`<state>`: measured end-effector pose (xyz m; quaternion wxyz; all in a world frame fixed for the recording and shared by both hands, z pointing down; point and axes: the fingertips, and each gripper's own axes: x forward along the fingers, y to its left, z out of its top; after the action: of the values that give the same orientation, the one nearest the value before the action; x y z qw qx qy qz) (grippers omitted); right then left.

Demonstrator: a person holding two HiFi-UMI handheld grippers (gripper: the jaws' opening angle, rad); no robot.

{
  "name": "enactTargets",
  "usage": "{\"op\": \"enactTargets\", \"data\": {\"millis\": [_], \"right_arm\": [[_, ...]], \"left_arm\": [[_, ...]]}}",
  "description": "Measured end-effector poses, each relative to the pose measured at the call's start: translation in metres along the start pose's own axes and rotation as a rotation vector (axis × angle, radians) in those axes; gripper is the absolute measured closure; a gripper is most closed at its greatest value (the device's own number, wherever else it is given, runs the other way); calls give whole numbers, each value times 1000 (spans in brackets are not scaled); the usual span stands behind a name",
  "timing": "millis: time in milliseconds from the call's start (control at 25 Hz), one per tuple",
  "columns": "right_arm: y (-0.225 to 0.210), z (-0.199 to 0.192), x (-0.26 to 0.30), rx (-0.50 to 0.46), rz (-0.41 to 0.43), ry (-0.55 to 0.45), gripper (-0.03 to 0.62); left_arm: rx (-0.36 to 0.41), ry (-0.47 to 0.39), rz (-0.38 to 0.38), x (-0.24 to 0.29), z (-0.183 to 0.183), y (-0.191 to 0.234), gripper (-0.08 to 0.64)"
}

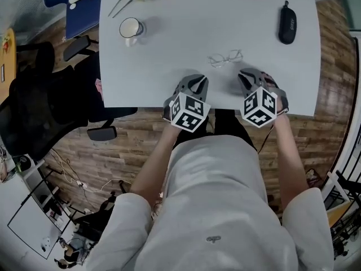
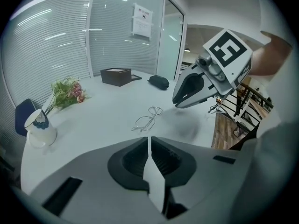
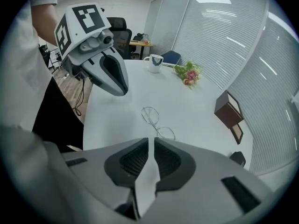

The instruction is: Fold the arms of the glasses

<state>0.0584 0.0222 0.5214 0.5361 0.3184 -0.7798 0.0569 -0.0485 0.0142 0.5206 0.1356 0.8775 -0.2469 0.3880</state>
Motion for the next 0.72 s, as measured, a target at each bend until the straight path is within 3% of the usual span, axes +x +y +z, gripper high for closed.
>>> {"op": "enactTargets", "data": {"millis": [400,720], "right_arm": [[11,31,-40,178,-129,-74,572],[14,56,-76,239,-229,-161,580]], "left_arm": [[-13,-134,-38,-46,14,13,526],[-31,-255,-47,-83,39,16,526]]}}
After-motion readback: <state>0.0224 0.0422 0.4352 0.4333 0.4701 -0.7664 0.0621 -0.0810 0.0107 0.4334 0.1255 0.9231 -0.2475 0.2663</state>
